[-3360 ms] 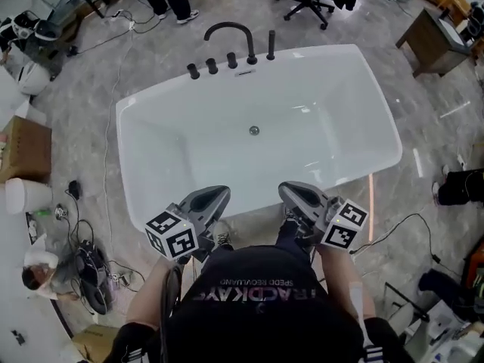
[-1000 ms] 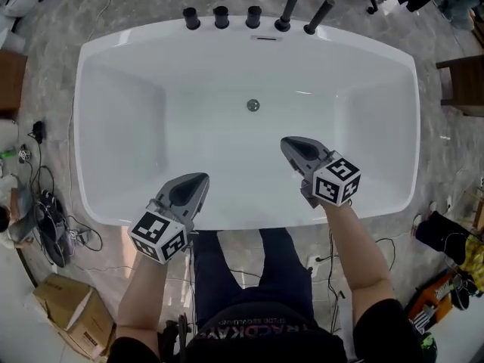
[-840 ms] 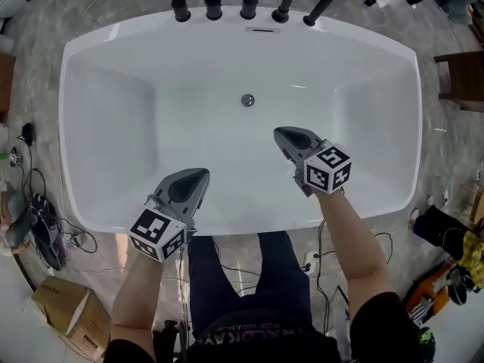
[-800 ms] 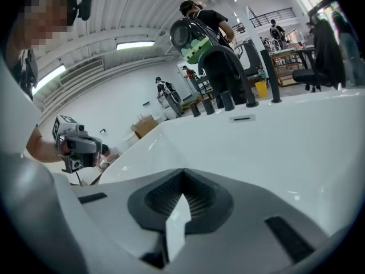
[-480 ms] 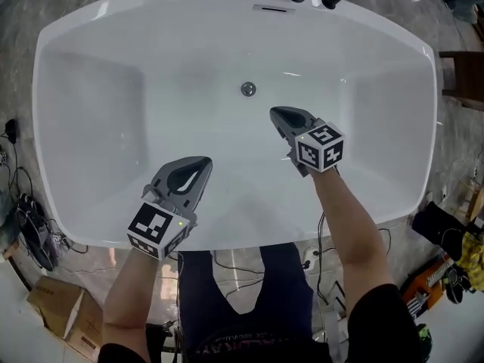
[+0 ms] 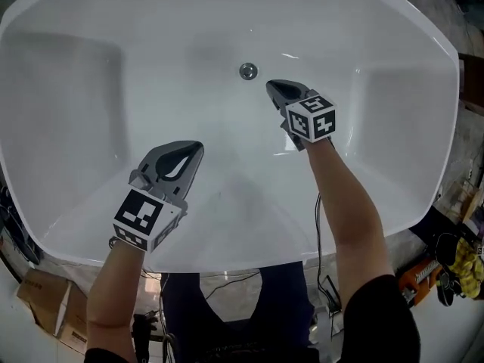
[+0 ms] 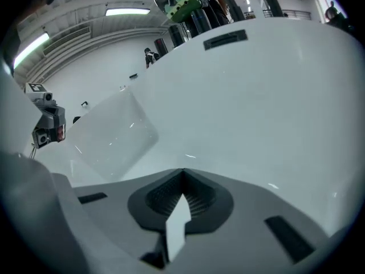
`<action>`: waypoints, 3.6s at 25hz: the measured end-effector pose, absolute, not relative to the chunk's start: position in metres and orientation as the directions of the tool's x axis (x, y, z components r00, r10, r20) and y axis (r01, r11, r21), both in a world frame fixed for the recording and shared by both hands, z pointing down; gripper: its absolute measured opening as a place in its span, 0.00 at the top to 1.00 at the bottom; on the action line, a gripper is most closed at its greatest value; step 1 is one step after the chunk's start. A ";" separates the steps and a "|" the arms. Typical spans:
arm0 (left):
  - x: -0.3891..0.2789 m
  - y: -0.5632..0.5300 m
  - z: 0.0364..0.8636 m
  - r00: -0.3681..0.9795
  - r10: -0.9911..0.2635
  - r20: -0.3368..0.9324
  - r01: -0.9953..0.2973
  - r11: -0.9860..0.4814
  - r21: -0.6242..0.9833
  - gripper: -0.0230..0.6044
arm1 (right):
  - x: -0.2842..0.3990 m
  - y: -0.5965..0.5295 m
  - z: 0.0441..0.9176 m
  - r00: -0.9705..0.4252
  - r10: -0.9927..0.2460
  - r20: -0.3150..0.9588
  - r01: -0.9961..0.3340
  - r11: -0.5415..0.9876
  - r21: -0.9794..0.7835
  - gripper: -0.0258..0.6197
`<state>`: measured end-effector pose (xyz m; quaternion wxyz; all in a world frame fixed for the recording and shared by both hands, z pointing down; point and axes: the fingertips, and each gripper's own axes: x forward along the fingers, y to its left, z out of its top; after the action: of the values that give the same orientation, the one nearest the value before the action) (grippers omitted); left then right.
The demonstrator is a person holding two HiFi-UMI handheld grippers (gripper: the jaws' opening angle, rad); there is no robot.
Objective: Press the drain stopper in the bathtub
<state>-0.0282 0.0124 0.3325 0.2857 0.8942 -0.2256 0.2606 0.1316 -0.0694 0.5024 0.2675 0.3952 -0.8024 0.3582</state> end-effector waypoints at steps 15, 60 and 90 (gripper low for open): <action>-0.030 0.020 0.441 0.729 -0.163 0.664 -0.508 -0.779 0.366 0.95 | 0.122 -0.100 0.650 -0.442 -0.345 0.828 -0.845 0.470 -0.255 0.94; -0.050 0.034 0.494 0.744 -0.157 0.650 -0.547 -0.701 0.457 0.95 | 0.119 -0.119 0.719 -0.284 -0.229 0.931 -0.880 0.448 -0.158 0.94; -0.047 0.070 0.157 0.798 -0.314 0.514 -0.552 -0.723 0.416 0.95 | 0.118 0.045 0.201 -0.545 -0.706 0.453 -0.831 0.380 -0.406 0.94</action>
<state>-0.0465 0.0700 0.1569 0.2850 0.9044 -0.2394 0.2088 0.1182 0.0450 0.2015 0.1026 0.4661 -0.8244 0.3042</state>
